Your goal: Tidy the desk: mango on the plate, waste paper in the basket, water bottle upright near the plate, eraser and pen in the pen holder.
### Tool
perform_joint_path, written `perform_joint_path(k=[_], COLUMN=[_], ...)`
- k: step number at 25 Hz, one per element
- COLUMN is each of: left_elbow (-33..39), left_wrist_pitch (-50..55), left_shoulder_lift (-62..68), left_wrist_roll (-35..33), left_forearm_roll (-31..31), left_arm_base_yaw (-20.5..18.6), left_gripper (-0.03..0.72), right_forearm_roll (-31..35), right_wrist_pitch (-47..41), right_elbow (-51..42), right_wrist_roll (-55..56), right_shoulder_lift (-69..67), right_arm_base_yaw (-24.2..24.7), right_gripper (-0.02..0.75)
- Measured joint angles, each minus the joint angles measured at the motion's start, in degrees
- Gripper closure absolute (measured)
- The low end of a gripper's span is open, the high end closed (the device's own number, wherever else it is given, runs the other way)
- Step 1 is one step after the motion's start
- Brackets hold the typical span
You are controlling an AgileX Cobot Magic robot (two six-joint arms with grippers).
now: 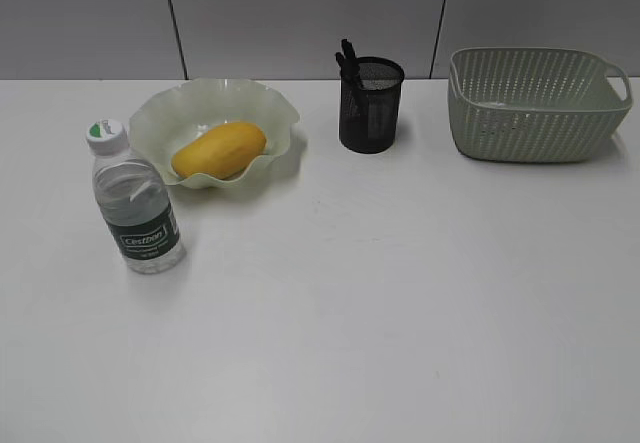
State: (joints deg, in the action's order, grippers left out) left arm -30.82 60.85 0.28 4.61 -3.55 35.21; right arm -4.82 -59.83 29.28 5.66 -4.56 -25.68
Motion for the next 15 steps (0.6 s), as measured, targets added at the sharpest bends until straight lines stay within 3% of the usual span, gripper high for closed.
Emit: perform_joint_path(k=[5,7,11,15], left_elbow=[0.00,0.00,0.00,0.00], left_wrist_pitch=[-0.05,-0.05,-0.05,-0.11], left_shoulder_lift=[-0.28,-0.58,-0.58,-0.58], left_wrist_roll=[-0.06,-0.06,-0.11,-0.11], left_forearm_roll=[0.00,0.00,0.05,0.05], left_arm_base_yaw=[-0.33,-2.81,-13.27,-23.98], left_gripper=[0.179,0.179,0.182,0.207], right_forearm_roll=[0.05,0.05,0.05,0.05], right_wrist_pitch=[0.00,0.00,0.00,0.00], right_elbow=[0.00,0.00,0.00,0.00], right_wrist_roll=[0.00,0.00,-0.05,-0.05], right_shoulder_lift=[0.00,0.00,0.93,4.26], right_arm_base_yaw=[0.90,4.62,15.28,21.69], right_gripper=[0.220,0.220,0.220,0.221])
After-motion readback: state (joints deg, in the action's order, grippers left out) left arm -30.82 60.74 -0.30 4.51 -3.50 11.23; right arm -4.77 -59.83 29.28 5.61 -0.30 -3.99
